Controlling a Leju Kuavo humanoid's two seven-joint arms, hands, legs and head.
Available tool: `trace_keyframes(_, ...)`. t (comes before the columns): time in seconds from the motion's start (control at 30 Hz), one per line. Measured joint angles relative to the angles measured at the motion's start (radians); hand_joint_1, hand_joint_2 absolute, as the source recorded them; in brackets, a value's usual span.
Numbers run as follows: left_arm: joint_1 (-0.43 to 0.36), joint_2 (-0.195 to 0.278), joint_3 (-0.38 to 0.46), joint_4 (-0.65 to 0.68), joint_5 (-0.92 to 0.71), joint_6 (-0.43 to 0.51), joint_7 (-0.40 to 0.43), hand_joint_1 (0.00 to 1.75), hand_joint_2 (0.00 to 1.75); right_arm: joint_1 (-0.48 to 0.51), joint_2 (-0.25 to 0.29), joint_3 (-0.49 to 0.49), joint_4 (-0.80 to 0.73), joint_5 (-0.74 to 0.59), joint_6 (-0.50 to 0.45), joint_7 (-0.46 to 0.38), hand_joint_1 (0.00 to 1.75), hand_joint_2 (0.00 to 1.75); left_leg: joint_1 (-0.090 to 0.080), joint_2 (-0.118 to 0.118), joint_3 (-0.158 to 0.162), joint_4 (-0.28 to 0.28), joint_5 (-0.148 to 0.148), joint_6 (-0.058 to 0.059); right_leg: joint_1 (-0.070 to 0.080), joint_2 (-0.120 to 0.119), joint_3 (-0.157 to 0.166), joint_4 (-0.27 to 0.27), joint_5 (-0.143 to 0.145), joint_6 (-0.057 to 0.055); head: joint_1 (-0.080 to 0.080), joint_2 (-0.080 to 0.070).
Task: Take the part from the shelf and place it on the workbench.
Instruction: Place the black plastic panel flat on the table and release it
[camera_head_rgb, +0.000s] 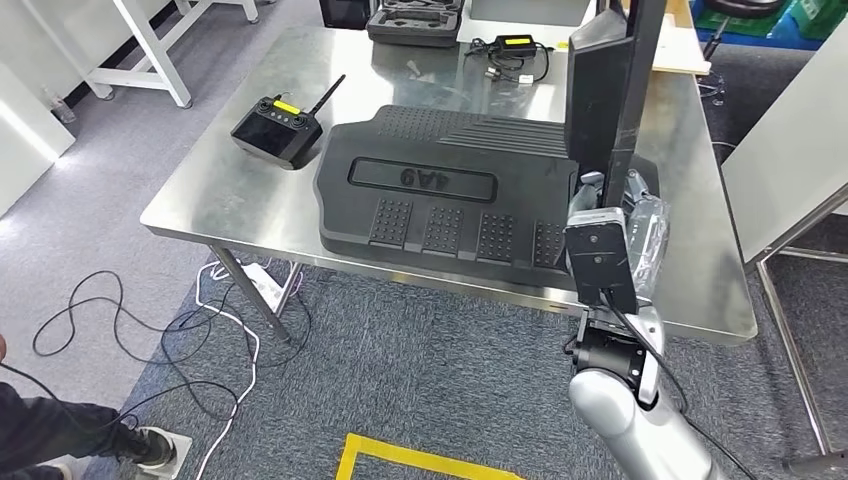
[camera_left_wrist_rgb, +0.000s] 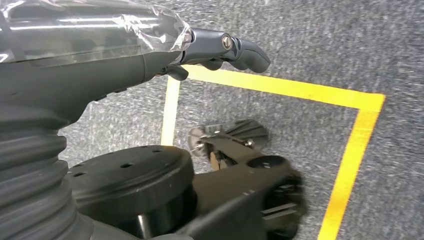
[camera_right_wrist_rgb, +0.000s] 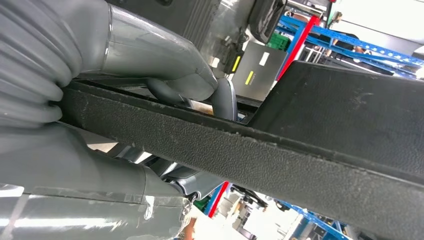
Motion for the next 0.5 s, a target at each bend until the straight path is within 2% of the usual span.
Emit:
trace_keyframes(0.03, 0.0, 0.0, 0.0, 0.0, 0.0, 0.0, 0.0, 0.0, 1.75, 0.0, 0.0, 0.0, 0.0, 0.0, 0.0, 0.0, 1.75, 1.75, -0.002, 0.0, 0.023, -0.061, 0.031, 0.005, 0.002, 0.001, 0.006, 0.001, -0.006, 0.004, -0.002, 0.0)
trace_keyframes(0.07, -0.001, 0.0, 0.0, 0.0, 0.0, 0.0, 0.0, 0.0, 1.75, -0.001, 0.0, 0.0, 0.0, 0.0, 0.0, 0.0, 1.75, 1.75, -0.004, 0.0, 0.041, -0.107, 0.047, 0.009, 0.003, 0.001, 0.01, 0.001, -0.011, 0.008, -0.004, 0.0)
trace_keyframes(0.13, -0.001, 0.0, 0.0, 0.0, 0.0, 0.0, 0.0, 0.0, 1.75, -0.002, -0.001, 0.0, 0.0, -0.002, 0.0, 0.0, 1.75, 1.75, -0.009, -0.001, 0.053, -0.136, 0.044, 0.016, 0.005, 0.003, 0.011, -0.002, -0.015, 0.017, -0.005, 0.0)
trace_keyframes(0.23, -0.002, 0.0, 0.0, 0.0, 0.0, 0.0, 0.0, 0.0, 1.75, -0.001, -0.003, 0.0, 0.0, -0.003, 0.0, 0.001, 1.75, 1.75, -0.004, 0.0, 0.065, -0.153, 0.041, 0.03, 0.002, 0.001, 0.011, 0.01, -0.03, 0.033, -0.001, 0.0)
trace_keyframes(0.27, -0.003, 0.0, 0.0, 0.0, 0.0, 0.0, 0.0, 0.0, 1.75, -0.002, -0.004, 0.0, 0.0, -0.003, 0.0, 0.001, 1.75, 1.75, -0.002, 0.001, 0.071, -0.16, 0.041, 0.035, 0.001, 0.0, -0.004, 0.046, -0.049, 0.037, 0.003, 0.0)
trace_keyframes(0.3, -0.004, 0.0, 0.0, 0.0, -0.001, 0.0, 0.0, 0.0, 1.75, -0.002, -0.006, 0.0, 0.0, -0.003, 0.0, 0.001, 1.75, 1.75, -0.001, 0.001, 0.076, -0.163, 0.04, 0.04, 0.0, 0.0, -0.032, 0.102, -0.075, 0.041, 0.008, 0.0)
trace_keyframes(0.37, -0.003, 0.0, 0.0, 0.0, -0.001, 0.0, 0.0, 0.0, 1.75, 0.0, -0.006, 0.0, 0.0, -0.003, 0.0, 0.001, 1.75, 1.75, -0.001, 0.002, 0.081, -0.164, 0.034, 0.046, 0.0, 0.0, -0.109, 0.234, -0.119, 0.047, 0.017, 0.0)
trace_keyframes(0.4, -0.003, 0.0, 0.0, 0.0, 0.0, -0.001, 0.0, 0.0, 1.75, 0.002, -0.006, 0.0, 0.0, -0.004, 0.0, 0.002, 1.75, 1.75, -0.002, 0.002, 0.085, -0.164, 0.031, 0.047, 0.0, 0.0, -0.137, 0.271, -0.119, 0.048, 0.021, 0.0)
trace_keyframes(0.43, -0.002, 0.0, 0.0, 0.0, 0.0, -0.001, 0.0, 0.0, 1.75, 0.003, -0.006, 0.0, 0.0, -0.004, 0.0, 0.002, 1.75, 1.75, -0.002, 0.001, 0.09, -0.164, 0.027, 0.046, 0.0, 0.0, -0.146, 0.27, -0.099, 0.049, 0.025, 0.0)
trace_keyframes(0.47, -0.002, 0.0, 0.0, 0.0, 0.0, -0.001, 0.0, 0.0, 1.75, 0.003, -0.006, 0.0, 0.0, -0.004, 0.0, 0.002, 1.75, 1.75, -0.001, 0.0, 0.096, -0.163, 0.022, 0.045, -0.001, -0.001, -0.137, 0.23, -0.059, 0.048, 0.029, 0.0)
trace_keyframes(0.5, -0.002, 0.0, 0.0, 0.0, 0.0, -0.001, 0.0, 0.0, 1.75, 0.003, -0.007, 0.0, 0.0, -0.004, 0.0, 0.002, 1.75, 1.75, -0.001, 0.0, 0.103, -0.162, 0.016, 0.042, -0.001, -0.001, -0.114, 0.161, -0.012, 0.046, 0.034, 0.0)
